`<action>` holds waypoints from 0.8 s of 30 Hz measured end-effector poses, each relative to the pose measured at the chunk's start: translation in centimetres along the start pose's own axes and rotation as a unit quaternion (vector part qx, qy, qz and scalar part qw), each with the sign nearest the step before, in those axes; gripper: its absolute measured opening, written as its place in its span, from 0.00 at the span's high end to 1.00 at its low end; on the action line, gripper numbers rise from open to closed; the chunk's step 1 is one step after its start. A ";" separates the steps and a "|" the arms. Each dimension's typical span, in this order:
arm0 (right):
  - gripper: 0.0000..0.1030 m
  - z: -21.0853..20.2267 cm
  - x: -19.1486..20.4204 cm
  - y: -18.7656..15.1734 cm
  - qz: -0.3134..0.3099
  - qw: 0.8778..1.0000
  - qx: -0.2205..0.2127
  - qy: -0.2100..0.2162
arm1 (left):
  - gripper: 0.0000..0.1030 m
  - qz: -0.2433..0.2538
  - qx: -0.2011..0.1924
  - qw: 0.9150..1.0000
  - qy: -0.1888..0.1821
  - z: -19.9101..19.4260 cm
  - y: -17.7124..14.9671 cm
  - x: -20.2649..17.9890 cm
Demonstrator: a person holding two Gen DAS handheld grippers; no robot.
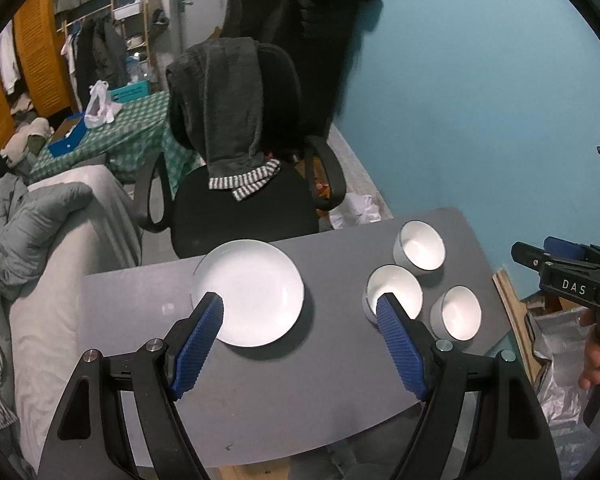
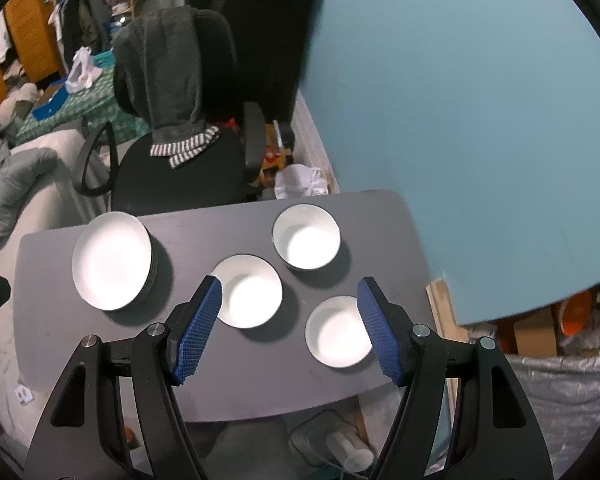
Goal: Organize plates and bowls
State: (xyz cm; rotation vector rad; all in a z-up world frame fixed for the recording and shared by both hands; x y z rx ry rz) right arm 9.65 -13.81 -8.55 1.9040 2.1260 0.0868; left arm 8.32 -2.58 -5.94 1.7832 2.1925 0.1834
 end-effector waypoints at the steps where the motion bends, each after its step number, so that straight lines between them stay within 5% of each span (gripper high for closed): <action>1: 0.33 -0.2 -0.3 -0.1 0.006 1.000 0.000 0.003 | 0.22 0.003 0.000 1.000 -0.003 -0.1 0.0 -0.2; 24: 0.33 -1.4 -4.3 -2.5 0.097 0.995 0.002 0.003 | 0.22 0.069 0.000 0.997 -0.040 -0.5 1.8 -4.5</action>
Point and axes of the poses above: each gripper's, at about its wrist camera, not at the fingertips, and z roughly the way its jaws point, x to its left, y to its top, the point moved 6 cm from there along z, roughly the way its jaws point, and after that the axes turned 15 degrees about x, right-handed, at the moved point
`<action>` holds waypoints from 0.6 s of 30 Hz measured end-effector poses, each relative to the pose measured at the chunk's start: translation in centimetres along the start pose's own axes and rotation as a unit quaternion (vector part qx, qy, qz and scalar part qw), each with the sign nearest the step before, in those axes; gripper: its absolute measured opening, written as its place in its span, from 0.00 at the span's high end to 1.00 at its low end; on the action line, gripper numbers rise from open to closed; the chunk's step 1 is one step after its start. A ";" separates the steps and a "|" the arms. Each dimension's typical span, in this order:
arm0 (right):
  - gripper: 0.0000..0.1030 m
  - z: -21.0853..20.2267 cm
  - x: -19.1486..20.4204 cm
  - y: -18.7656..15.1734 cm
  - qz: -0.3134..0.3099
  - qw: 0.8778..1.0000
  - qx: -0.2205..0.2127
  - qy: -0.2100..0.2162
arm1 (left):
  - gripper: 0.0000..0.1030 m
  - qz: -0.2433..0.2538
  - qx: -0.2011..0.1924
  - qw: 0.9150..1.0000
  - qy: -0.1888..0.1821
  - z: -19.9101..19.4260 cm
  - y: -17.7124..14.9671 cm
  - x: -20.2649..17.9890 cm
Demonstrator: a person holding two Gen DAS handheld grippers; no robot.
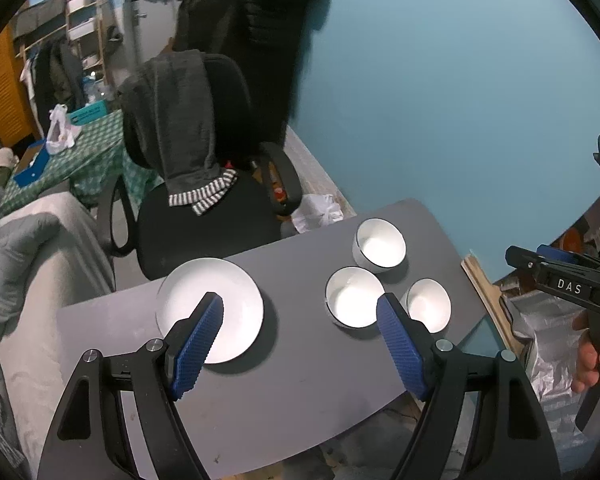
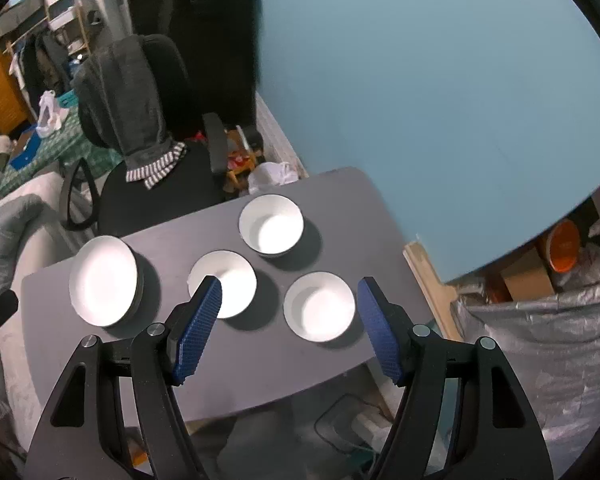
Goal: Organize plates and bowls
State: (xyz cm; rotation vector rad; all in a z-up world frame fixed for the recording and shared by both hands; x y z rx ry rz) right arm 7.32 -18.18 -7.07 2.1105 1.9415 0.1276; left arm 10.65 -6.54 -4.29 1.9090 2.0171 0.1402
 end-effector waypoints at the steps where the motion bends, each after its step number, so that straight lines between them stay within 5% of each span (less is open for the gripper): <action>1: 0.33 0.1 -0.2 -0.1 0.004 1.000 0.002 0.000 | 0.22 0.004 0.001 1.000 -0.003 0.1 0.1 -0.3; 18: 0.33 2.2 -3.2 -0.2 0.042 0.998 0.036 0.012 | 0.22 0.039 0.032 0.998 -0.031 3.4 2.2 -4.0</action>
Point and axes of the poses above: each gripper's, at about its wrist camera, not at the fingertips, and z roughly the way its jaws point, x to its left, y to its top, the point moved 6 cm from there along z, roughly the way its jaws point, and after that the axes turned 15 degrees about x, right-handed, at the moved point
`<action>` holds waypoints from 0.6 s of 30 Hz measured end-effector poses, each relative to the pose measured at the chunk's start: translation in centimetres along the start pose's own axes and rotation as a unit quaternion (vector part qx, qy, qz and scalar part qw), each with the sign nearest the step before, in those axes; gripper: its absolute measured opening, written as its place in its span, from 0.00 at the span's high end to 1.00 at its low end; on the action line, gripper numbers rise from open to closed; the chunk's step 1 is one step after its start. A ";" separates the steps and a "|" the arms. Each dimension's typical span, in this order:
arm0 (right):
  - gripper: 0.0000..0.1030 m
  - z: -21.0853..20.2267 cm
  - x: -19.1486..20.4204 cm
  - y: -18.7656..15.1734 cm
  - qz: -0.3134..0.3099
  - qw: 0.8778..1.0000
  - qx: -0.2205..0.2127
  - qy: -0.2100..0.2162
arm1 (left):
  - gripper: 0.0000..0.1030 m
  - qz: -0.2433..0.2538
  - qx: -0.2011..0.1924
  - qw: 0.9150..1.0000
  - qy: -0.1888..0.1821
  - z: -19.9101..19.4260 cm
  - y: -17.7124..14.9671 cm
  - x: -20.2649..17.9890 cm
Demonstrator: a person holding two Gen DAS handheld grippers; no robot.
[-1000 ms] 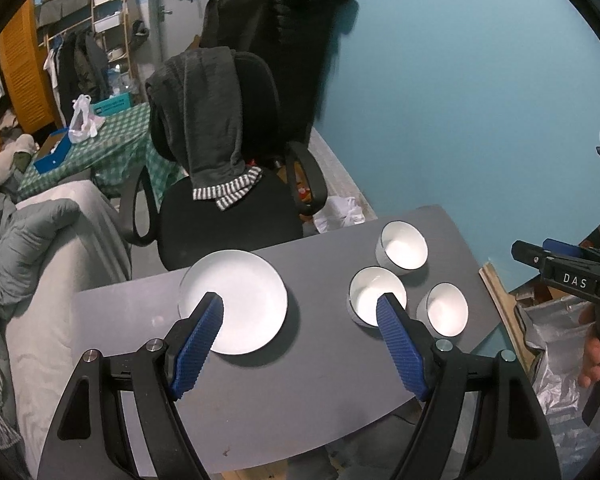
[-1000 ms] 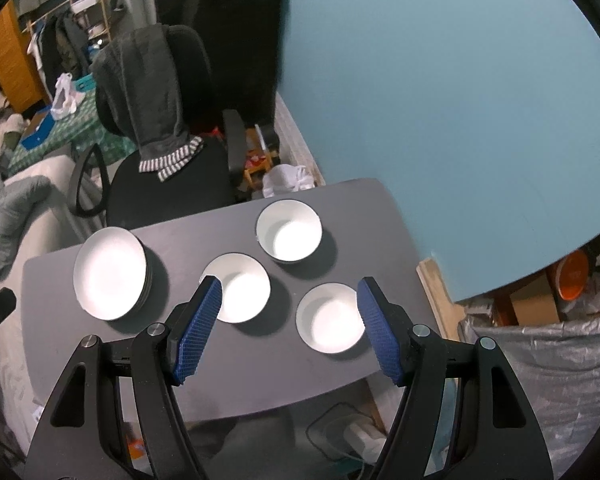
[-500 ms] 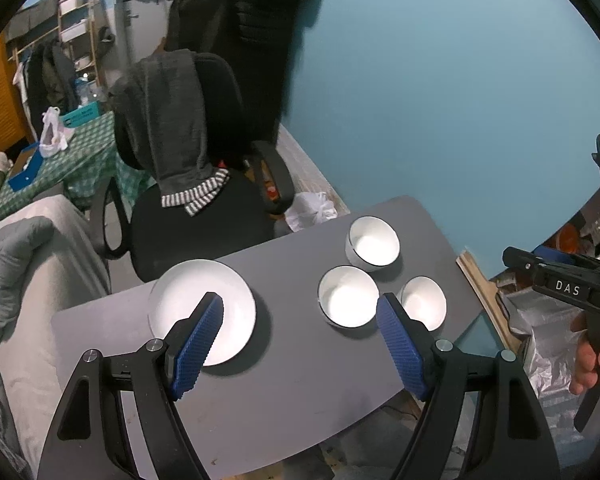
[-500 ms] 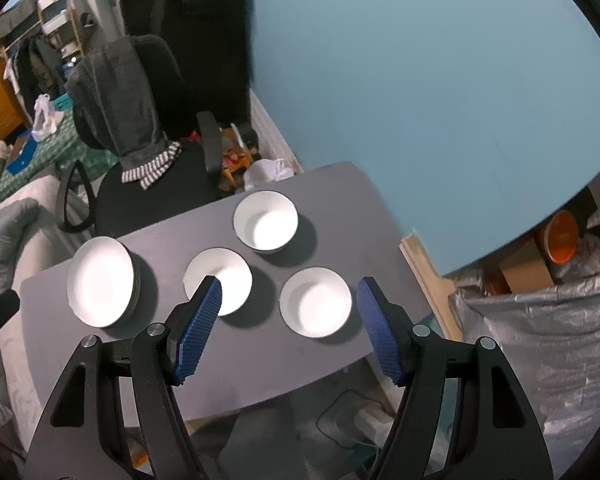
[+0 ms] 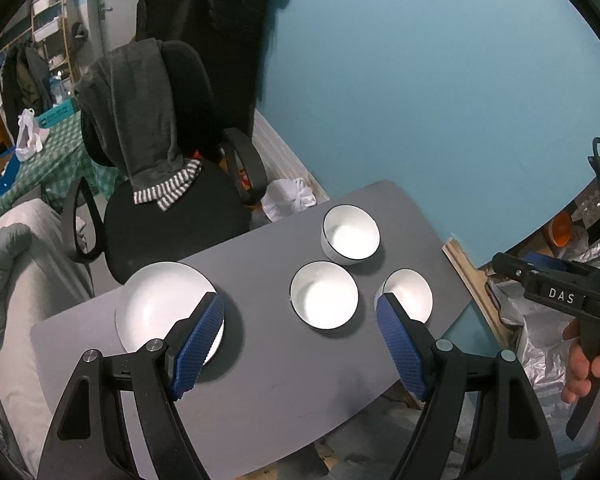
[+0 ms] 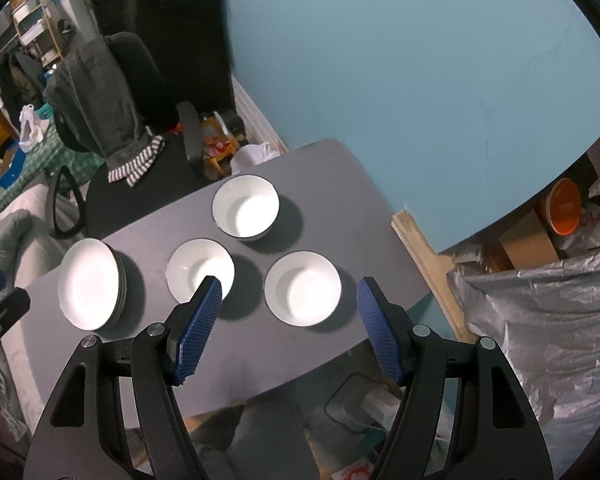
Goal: Organize plates and bowls
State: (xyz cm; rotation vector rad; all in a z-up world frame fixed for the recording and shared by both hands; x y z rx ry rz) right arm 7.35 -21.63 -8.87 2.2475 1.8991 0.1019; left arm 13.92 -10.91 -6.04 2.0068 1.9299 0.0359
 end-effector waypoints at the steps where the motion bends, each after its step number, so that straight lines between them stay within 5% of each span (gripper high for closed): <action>1: 0.33 0.2 -0.1 0.1 -0.001 1.000 0.003 0.002 | 0.22 0.000 0.004 1.000 -0.001 0.3 0.2 -0.1; 18: 0.33 3.1 -0.3 2.4 -0.026 0.999 0.033 0.015 | 0.22 -0.033 0.043 0.998 -0.011 4.6 1.9 -1.1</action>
Point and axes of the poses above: each gripper's, at about its wrist camera, not at the fingertips, and z roughly the way its jaws point, x to its left, y to its top, the point moved 6 cm from there along z, roughly the way its jaws point, and after that the axes turned 15 degrees about x, right-handed, at the moved point
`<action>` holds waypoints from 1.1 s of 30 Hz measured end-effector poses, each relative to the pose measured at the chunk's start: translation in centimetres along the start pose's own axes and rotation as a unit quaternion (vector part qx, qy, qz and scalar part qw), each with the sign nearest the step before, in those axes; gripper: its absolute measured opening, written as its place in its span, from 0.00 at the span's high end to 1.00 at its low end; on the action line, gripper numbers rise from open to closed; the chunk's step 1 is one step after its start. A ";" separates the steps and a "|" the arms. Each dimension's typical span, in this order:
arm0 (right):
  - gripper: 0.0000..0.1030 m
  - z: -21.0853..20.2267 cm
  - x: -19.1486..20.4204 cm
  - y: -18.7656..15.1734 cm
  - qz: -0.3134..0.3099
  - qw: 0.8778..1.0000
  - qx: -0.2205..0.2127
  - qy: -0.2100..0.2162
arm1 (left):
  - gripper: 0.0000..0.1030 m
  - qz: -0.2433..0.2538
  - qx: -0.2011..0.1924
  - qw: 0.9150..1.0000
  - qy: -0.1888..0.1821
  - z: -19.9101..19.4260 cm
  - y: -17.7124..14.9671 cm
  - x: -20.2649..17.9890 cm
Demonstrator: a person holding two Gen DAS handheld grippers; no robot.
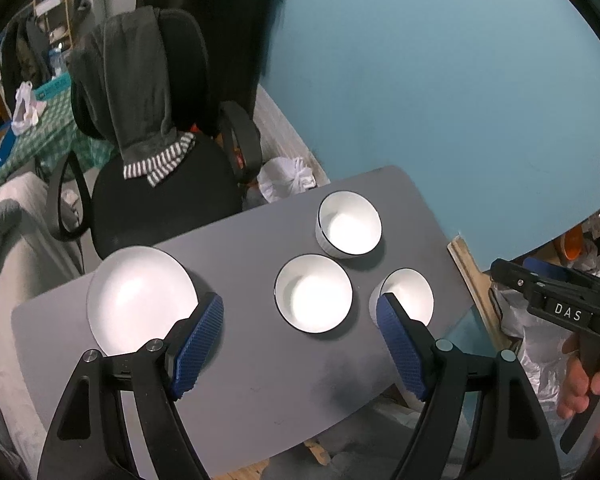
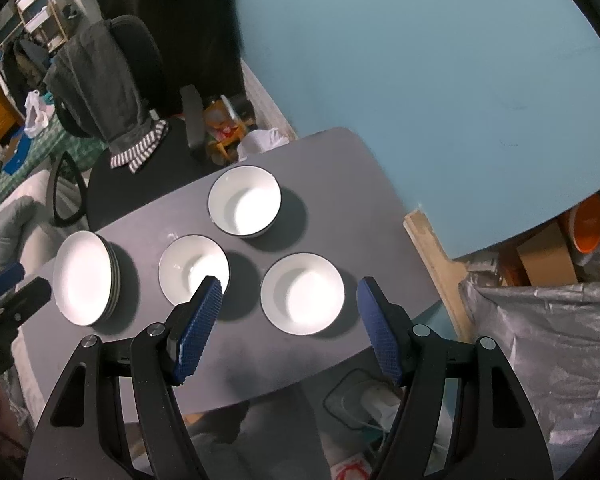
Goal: Organize plates and bowls
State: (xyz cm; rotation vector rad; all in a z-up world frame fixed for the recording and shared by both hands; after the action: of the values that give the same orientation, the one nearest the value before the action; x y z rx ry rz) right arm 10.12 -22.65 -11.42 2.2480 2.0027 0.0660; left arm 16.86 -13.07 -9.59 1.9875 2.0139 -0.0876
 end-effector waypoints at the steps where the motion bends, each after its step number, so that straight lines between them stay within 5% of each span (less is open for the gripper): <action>1: 0.33 0.2 0.0 0.1 -0.002 1.000 0.003 0.001 | 0.22 -0.003 0.003 1.000 -0.001 0.2 0.0 0.0; 19: 0.33 6.6 2.5 2.5 -0.083 0.994 0.051 0.043 | 0.22 -0.054 0.059 0.997 -0.019 6.1 0.4 1.0; 28: 0.33 12.1 4.3 3.0 -0.116 0.981 0.119 0.101 | 0.22 -0.060 0.077 0.995 0.004 9.6 1.0 2.1; 33: 0.33 14.8 4.5 3.7 -0.133 0.977 0.138 0.093 | 0.22 -0.053 0.093 0.994 0.019 12.2 1.1 2.3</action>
State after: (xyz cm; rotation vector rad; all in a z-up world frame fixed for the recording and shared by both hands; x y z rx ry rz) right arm 16.06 -19.58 -25.82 2.1678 2.5380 -0.0325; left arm 20.14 -14.00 -21.59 2.0018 2.2089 -0.2719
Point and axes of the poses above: each gripper's, at about its wrist camera, not at the fingertips, and z roughly the way its jaws point, x to its left, y to its top, the point moved 6 cm from there along z, roughly the way its jaws point, and after that the axes turned 15 degrees about x, right-handed, at the moved point
